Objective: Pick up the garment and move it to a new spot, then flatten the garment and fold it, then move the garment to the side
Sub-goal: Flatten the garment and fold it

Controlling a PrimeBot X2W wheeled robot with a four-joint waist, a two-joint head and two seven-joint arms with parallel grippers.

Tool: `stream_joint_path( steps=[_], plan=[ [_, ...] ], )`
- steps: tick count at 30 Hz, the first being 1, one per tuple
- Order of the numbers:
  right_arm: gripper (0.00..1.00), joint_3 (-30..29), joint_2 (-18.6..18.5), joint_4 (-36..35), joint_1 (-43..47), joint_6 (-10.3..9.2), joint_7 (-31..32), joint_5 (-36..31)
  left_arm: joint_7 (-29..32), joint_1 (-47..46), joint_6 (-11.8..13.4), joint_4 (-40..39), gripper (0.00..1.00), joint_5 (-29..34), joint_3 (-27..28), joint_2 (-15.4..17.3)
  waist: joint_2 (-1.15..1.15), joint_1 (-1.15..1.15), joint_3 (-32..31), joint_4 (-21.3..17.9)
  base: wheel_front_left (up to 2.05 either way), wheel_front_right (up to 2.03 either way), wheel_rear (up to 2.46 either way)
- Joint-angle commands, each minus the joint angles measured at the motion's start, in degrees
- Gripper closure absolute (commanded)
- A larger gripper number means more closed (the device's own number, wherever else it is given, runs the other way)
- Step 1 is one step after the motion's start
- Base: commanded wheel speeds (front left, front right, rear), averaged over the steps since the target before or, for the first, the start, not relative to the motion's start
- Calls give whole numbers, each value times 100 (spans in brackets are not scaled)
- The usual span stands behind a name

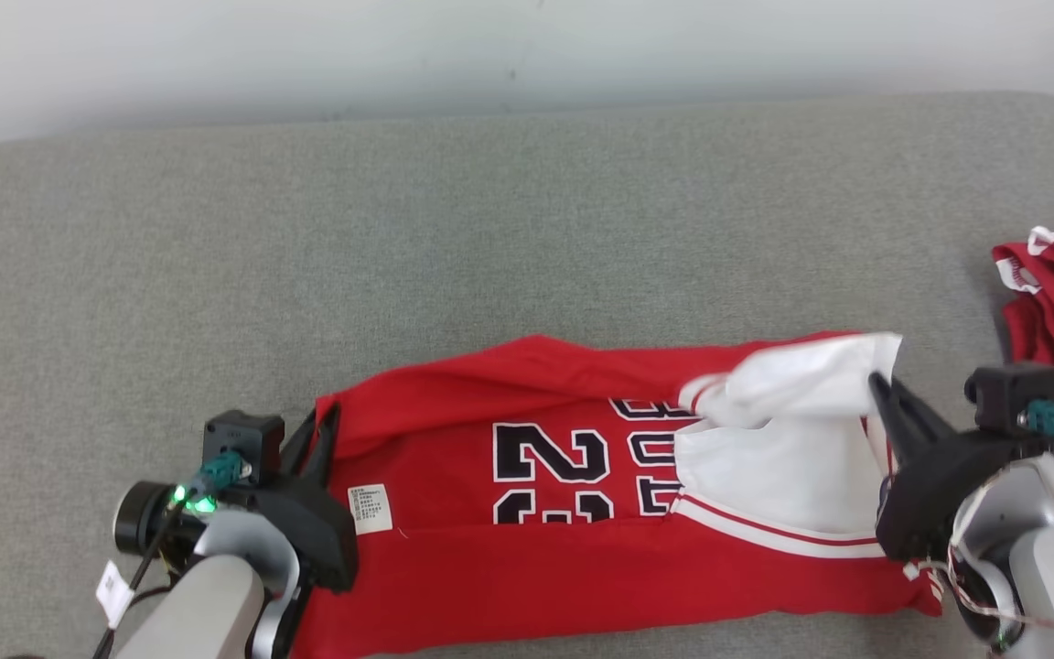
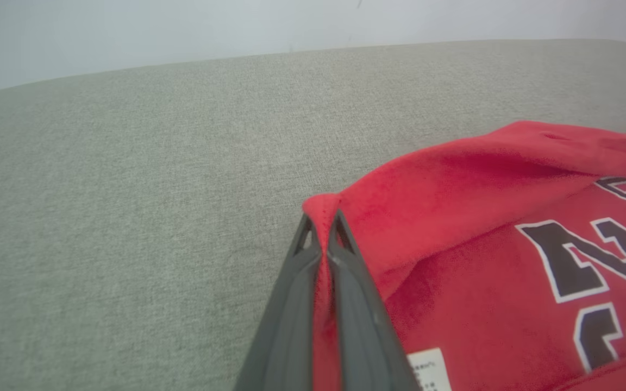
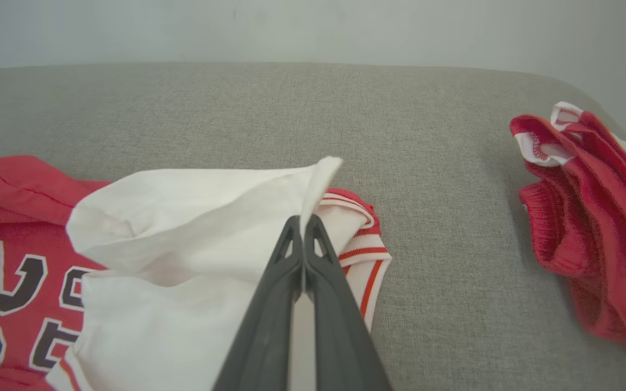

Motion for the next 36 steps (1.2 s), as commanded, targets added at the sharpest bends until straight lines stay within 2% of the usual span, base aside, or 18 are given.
stream_joint_path(
  steps=[1,11,17,18,19,20,22,23,31,36],
  plan=[
    [100,-17,0,-258,268,-17,159,128,-50,178,23,-25,100,18,-13,46,0,1,-107,-73,0,0,0],
    [100,-138,93,-1146,1117,-17,864,194,-126,618,103,-83,100,-86,-28,124,0,1,-323,-124,0,0,0],
    [100,-200,219,-1371,1529,-17,1133,128,-210,793,136,-92,100,-133,-46,148,0,1,-387,-126,0,0,0],
    [100,-205,257,-1386,1578,-17,1157,121,-215,801,142,-87,98,-137,-48,149,0,1,-389,-128,0,0,0],
    [100,-208,280,-1398,1606,-17,1176,96,-235,806,145,-81,56,-136,-48,150,0,1,-389,-131,0,0,0],
    [100,-212,301,-1402,1626,-17,1169,76,-266,814,149,-75,0,-137,-42,150,0,1,-388,-135,0,0,0],
    [50,-209,336,-1358,1680,-17,1239,28,-329,825,163,-78,0,-140,-30,139,0,1,-388,-139,0,0,0],
    [0,-206,350,-1339,1702,-17,1273,-6,-376,829,170,-85,0,-133,-24,132,0,1,-389,-139,0,0,0],
    [0,-311,365,-1329,1787,-17,1341,-174,-697,1108,329,-481,0,-67,309,75,0,1,-477,-97,0,0,0],
    [0,-549,421,-1369,1769,-17,1271,-210,-707,1666,313,-1456,0,207,1008,-48,0,1,-573,-13,0,0,0]
  ],
)
